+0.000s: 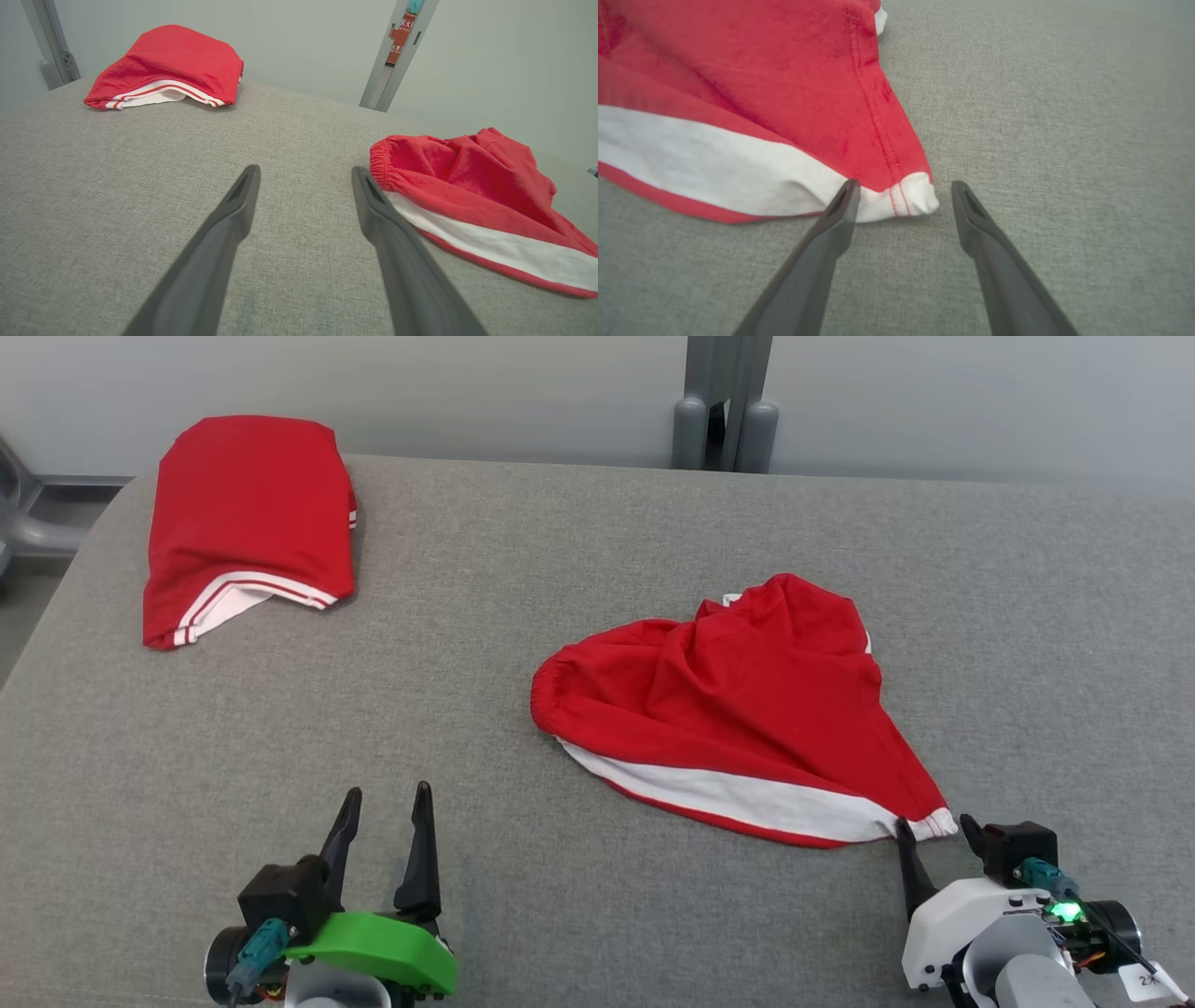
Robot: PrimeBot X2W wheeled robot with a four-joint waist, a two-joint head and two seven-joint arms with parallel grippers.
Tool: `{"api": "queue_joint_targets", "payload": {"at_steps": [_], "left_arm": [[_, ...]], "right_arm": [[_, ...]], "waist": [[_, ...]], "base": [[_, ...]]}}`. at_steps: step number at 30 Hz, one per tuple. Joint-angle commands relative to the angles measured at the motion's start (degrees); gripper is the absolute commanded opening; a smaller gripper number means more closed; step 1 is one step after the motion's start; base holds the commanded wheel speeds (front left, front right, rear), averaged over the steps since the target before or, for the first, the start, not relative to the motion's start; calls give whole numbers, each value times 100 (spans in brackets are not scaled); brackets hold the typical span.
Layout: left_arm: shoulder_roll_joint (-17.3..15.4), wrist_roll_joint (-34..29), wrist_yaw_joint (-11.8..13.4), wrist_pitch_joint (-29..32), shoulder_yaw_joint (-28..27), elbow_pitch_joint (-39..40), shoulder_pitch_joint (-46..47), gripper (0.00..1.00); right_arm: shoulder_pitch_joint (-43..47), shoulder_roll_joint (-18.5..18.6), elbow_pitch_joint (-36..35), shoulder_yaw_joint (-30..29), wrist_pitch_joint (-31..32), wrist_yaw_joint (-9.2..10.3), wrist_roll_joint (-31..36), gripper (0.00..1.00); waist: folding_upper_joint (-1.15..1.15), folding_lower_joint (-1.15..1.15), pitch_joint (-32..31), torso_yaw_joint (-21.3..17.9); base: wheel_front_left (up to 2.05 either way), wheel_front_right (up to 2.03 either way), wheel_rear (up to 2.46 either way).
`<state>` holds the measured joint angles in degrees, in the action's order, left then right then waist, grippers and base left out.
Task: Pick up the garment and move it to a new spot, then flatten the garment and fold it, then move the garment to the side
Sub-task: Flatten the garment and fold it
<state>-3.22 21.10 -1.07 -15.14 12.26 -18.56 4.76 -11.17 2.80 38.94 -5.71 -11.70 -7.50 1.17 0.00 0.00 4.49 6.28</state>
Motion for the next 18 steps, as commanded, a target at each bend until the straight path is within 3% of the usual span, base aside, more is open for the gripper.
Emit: {"api": "queue_joint_targets", "payload": {"at_steps": [1,5,6,7,13,17,18], "left_arm": [[-8,-33,-23,-1,-26,3,94,100],[-6,-39,-27,0,-51,-4,104,100],[-5,-40,-23,0,-55,-7,105,100],[-4,-43,-21,0,-53,-13,107,100],[2,-25,-32,0,-59,-55,130,100],[8,-19,-41,0,-50,-74,129,100],[8,-16,-41,0,-46,-76,136,100]], "right_arm": [[-98,17,84,35,-27,2,37,100],[-189,17,290,115,-92,2,-22,97],[-205,17,310,139,-109,2,-28,85],[-222,17,317,162,-137,2,-23,81],[-237,18,163,178,-278,2,97,77],[-227,19,54,238,-305,2,101,49],[-217,19,44,246,-311,2,109,46]], "waist": [[0,0,24,16],[0,0,44,13],[0,0,47,7],[0,0,53,-2],[0,0,82,-67],[0,0,92,-97],[0,0,94,-101]], "base": [[0,0,0],[0,0,0],[0,0,0],[0,0,0],[0,0,0],[0,0,0],[0,0,0]]}}
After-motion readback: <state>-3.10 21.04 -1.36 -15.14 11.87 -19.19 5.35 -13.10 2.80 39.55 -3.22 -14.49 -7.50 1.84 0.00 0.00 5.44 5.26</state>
